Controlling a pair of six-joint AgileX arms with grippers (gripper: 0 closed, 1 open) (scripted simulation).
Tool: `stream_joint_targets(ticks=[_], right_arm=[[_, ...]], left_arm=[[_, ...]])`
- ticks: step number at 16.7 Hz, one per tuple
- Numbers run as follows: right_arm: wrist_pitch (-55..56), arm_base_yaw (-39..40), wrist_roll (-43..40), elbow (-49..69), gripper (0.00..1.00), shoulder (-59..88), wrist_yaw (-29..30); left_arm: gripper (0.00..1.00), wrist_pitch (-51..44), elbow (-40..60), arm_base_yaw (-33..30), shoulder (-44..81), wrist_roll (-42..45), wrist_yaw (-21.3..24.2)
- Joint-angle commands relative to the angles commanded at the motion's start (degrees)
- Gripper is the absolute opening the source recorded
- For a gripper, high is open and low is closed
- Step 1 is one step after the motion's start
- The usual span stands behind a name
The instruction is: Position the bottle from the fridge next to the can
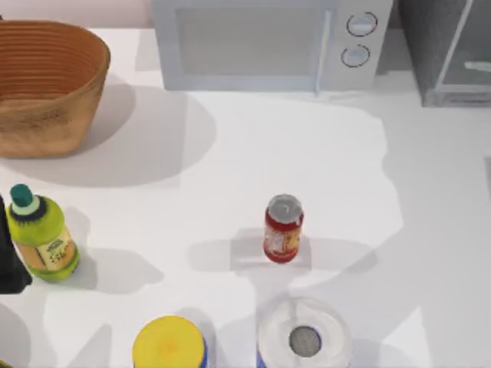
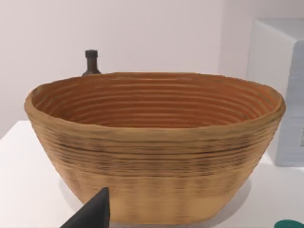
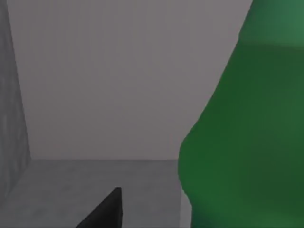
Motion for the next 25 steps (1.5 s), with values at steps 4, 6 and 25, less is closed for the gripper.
stream_joint_targets(ticks=[4, 6, 25], right_arm=[[0.00, 0.00, 0.00, 0.00, 0.47, 0.00, 0.00], [0.00, 0.00, 0.00, 0.00, 0.32, 0.00, 0.00], [-6.46, -0.17, 0.13, 1.10, 0.00, -4.86, -0.06]], left_arm=[[1.00, 0.00, 0.00, 0.00, 0.00, 0.00, 0.00], [1.00, 0.00, 0.00, 0.00, 0.00, 0.00, 0.00], [1.00, 0.00, 0.00, 0.00, 0.00, 0.00, 0.00]])
